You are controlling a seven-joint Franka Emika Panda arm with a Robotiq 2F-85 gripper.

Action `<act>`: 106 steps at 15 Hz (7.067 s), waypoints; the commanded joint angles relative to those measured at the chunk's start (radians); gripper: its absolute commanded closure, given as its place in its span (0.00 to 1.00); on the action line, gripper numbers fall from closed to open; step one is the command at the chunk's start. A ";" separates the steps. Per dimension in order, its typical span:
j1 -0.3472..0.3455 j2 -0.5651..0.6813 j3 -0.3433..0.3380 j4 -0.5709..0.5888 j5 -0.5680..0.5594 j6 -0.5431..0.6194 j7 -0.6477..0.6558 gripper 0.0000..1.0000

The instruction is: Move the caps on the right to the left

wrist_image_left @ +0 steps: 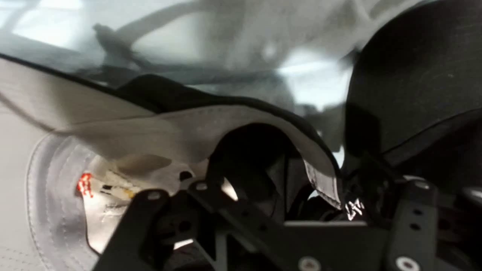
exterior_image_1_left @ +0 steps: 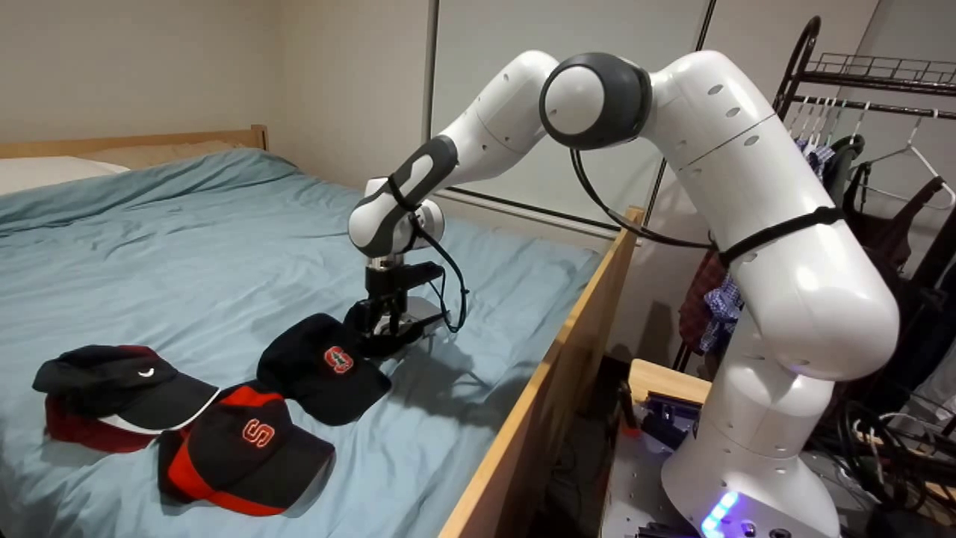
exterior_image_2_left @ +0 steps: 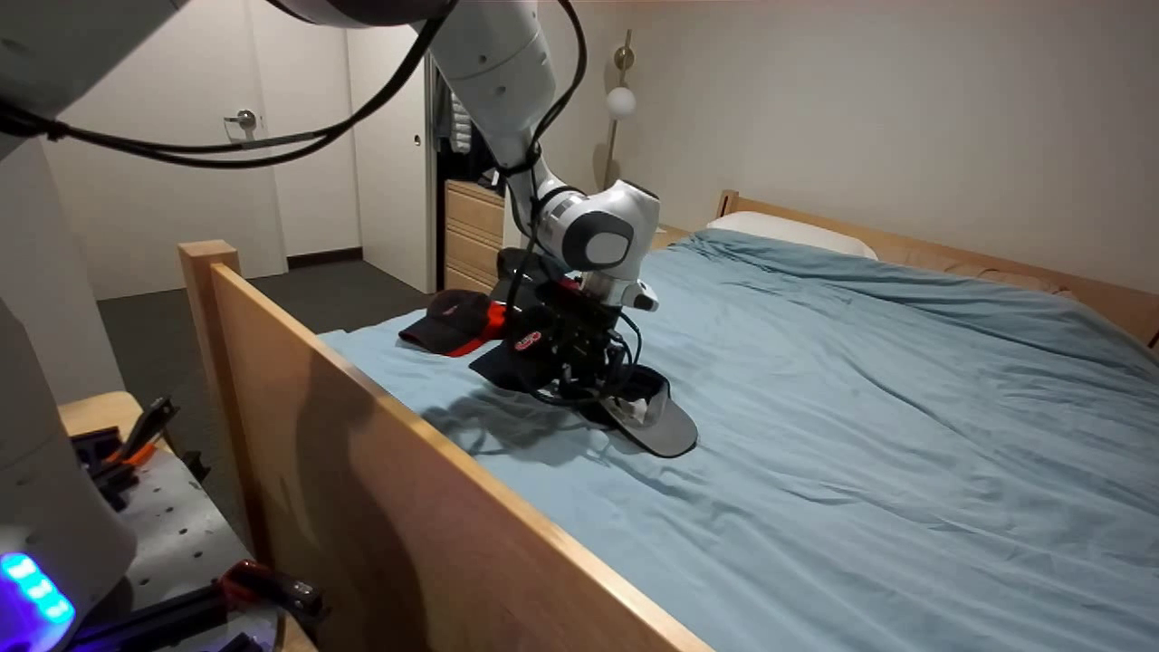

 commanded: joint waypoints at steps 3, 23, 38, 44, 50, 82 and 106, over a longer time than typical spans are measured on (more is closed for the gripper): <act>-0.022 -0.016 0.020 -0.030 0.011 0.081 -0.020 0.53; -0.094 -0.266 0.091 -0.015 0.085 -0.247 -0.210 0.96; 0.096 -0.154 -0.090 -0.128 -0.148 -0.029 0.132 0.01; 0.107 -0.083 -0.082 -0.144 -0.144 0.088 0.164 0.00; 0.096 -0.007 -0.088 -0.122 -0.142 0.204 0.158 0.27; 0.009 -0.449 0.131 -0.019 0.359 -0.791 -0.507 0.99; -0.021 -0.122 0.059 -0.065 0.482 0.253 -0.410 0.99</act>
